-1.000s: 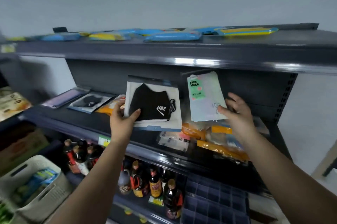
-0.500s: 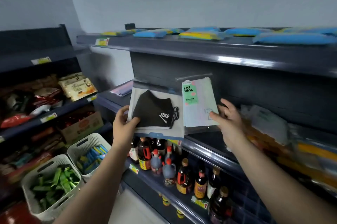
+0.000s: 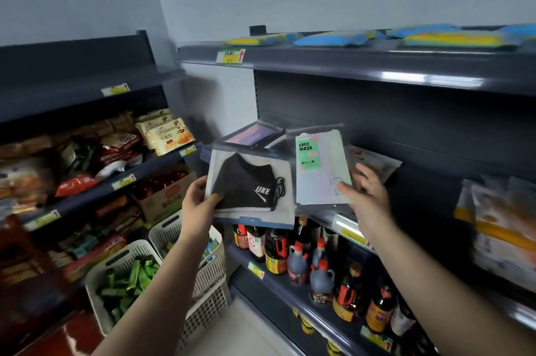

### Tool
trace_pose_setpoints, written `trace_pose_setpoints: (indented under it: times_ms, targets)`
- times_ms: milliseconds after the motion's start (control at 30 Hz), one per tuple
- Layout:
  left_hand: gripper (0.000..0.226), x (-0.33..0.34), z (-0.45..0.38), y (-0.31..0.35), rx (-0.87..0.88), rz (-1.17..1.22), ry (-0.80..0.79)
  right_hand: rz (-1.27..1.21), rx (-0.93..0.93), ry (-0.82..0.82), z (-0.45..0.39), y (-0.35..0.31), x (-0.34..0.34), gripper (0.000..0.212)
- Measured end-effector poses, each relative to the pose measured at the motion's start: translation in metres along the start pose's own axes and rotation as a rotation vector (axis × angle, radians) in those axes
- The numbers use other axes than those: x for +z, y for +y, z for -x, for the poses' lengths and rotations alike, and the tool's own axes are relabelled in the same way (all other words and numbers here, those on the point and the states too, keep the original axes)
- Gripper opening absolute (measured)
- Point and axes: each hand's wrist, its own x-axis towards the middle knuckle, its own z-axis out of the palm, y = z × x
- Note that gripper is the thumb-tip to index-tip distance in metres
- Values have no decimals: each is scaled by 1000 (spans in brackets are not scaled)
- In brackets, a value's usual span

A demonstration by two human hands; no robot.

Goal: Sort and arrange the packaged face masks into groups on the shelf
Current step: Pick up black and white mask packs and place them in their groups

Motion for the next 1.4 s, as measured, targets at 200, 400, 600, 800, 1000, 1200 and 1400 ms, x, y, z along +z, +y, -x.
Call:
trace_pose_setpoints:
  times_ms: [200,400,600,800,1000,1200,1400]
  targets:
    - [32,9,-45,-17,-22,-7,-26,-47,18,33,-43,7,27,66]
    - [28,34,-109,-39,-58,-50,-99,-49,27,54,-101,25,48,65]
    - [26,64,-170,-52,-104,-36,-161,-51,12,73,-148,33,56,66]
    - [37,92,-217,-58,-166,-13,-199,-19,13,177,-175,43,51,66]
    - [32,124,-259,-66,-232,-30,-297,79,0,285,-187,37,53,65]
    - [54,150,-291,-81,-297,-120,-472,73,-27,404,-184,32,60,61]
    - [60,158,-320,-100,-177,-324,-687,30,-32,485,-181,35,70,29]
